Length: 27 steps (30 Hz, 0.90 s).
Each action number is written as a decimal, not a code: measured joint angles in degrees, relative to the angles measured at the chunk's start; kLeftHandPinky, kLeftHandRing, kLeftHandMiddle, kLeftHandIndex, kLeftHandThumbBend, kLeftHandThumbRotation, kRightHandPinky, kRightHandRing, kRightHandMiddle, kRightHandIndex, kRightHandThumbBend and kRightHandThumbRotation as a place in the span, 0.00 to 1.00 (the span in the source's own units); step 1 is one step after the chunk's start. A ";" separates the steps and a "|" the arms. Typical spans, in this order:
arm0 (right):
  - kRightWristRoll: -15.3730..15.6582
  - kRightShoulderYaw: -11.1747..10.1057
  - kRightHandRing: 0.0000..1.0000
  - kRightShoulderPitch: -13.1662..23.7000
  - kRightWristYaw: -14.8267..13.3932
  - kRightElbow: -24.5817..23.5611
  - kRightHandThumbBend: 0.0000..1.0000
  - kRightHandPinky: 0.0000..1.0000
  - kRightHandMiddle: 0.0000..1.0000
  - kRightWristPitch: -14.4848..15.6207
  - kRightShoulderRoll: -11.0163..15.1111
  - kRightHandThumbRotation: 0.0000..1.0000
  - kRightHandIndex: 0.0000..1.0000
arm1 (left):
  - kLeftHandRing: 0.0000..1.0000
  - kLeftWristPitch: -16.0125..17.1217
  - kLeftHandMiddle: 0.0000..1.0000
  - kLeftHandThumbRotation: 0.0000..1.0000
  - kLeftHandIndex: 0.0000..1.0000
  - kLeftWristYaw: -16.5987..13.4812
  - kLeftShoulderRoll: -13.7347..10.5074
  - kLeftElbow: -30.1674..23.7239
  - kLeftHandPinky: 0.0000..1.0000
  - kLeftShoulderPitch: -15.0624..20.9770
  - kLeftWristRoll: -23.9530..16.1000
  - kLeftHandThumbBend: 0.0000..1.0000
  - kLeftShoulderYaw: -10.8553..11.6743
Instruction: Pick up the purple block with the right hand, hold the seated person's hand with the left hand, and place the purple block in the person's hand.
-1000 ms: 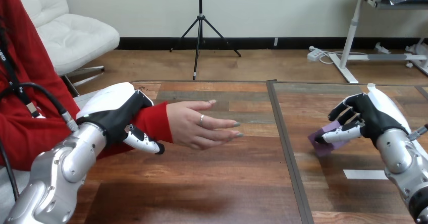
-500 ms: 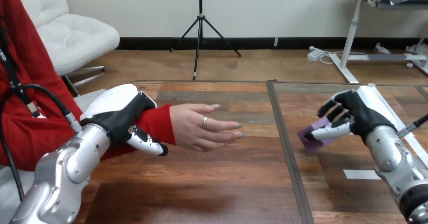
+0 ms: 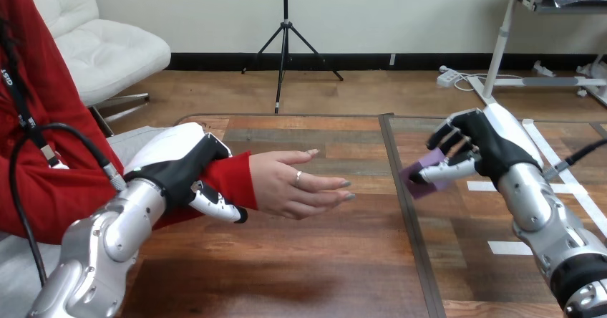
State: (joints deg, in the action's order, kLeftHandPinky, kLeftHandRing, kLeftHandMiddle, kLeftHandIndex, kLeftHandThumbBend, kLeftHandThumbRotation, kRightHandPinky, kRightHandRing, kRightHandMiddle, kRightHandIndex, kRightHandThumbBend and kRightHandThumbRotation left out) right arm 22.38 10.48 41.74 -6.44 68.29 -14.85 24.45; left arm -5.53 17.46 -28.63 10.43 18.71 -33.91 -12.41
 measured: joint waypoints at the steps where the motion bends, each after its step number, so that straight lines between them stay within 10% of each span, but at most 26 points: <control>1: 0.00 0.00 0.40 0.00 0.04 -0.34 0.77 0.36 0.45 0.00 -0.09 0.00 0.48 | 0.21 0.00 0.31 0.00 0.34 0.00 0.10 0.00 0.15 0.00 -0.03 0.67 -0.02; 27: 0.03 0.07 0.39 0.36 1.60 -9.24 0.76 0.35 0.45 -0.01 -3.05 0.00 0.47 | 0.21 0.00 0.30 0.00 0.33 0.00 3.12 0.62 0.14 0.19 -0.45 0.66 -0.77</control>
State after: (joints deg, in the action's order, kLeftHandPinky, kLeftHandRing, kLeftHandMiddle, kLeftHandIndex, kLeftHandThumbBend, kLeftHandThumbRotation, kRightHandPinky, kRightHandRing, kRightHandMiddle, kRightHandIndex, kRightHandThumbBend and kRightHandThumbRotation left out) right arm 22.41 10.56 42.10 -4.84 59.06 -14.86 21.40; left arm -5.53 17.46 -25.51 11.05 18.90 -34.37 -13.17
